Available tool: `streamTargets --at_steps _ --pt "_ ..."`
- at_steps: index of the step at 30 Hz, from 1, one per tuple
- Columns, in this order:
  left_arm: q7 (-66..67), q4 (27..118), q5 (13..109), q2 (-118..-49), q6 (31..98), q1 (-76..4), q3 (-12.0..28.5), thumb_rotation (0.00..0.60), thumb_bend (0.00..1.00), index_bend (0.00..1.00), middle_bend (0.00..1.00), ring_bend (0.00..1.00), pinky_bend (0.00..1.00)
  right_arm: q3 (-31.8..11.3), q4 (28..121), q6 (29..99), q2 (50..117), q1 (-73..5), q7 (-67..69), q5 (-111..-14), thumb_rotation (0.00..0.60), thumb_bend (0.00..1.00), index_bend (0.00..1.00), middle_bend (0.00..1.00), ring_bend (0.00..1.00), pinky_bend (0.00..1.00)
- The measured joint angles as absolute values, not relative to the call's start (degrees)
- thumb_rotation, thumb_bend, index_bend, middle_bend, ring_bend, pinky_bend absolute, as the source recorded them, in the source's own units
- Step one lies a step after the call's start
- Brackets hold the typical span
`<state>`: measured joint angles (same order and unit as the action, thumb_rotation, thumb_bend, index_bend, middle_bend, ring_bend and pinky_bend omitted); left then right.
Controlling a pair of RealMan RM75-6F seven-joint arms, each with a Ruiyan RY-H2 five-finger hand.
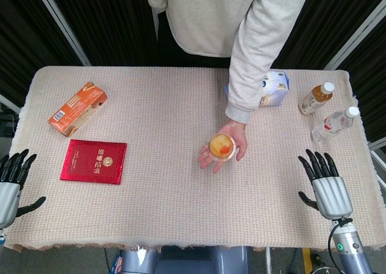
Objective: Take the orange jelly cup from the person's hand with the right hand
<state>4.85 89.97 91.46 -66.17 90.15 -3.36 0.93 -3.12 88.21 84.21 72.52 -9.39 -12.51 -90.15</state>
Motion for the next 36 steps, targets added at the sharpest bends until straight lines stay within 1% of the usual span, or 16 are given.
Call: streamTargets --at_steps 17,22,25,29,32,36 --pt "4.57 89.85 91.56 -66.11 90.35 -3.36 1.06 0.600 0.08 0.00 0.00 0.00 0.00 -3.13 88.87 84.00 72.61 -9.52 -12.70 -90.24 0.600 0.12 0.10 0.00 0.00 0.00" --pt "4.89 89.62 91.29 -66.23 90.38 -3.43 1.32 0.600 0.08 0.00 0.00 0.00 0.00 -3.37 90.67 83.39 72.04 -9.93 -13.43 -90.09 0.600 0.12 0.10 0.00 0.00 0.00" --pt "4.83 89.79 91.13 -66.31 90.42 -3.50 1.53 0.600 0.08 0.00 0.00 0.00 0.00 -3.89 93.30 82.19 71.13 -10.70 -14.33 -89.57 0.600 0.12 0.11 0.00 0.00 0.00" --pt "4.97 89.44 91.66 -66.56 91.03 -3.70 1.88 0.600 0.08 0.00 0.00 0.00 0.00 -5.49 98.93 78.47 68.92 -12.88 -18.43 -87.15 0.600 0.13 0.14 0.00 0.00 0.01" --pt "4.63 89.43 91.68 -66.59 90.90 -3.74 1.80 0.600 0.08 0.00 0.00 0.00 0.00 -7.96 104.69 75.42 67.49 -15.37 -23.50 -83.15 0.600 0.14 0.15 0.02 0.00 0.03" --pt "4.07 89.56 91.68 -66.47 90.86 -3.80 1.81 0.600 0.08 0.00 0.00 0.00 0.00 -11.95 111.32 71.61 66.61 -19.56 -30.19 -74.49 0.600 0.14 0.16 0.03 0.00 0.03"
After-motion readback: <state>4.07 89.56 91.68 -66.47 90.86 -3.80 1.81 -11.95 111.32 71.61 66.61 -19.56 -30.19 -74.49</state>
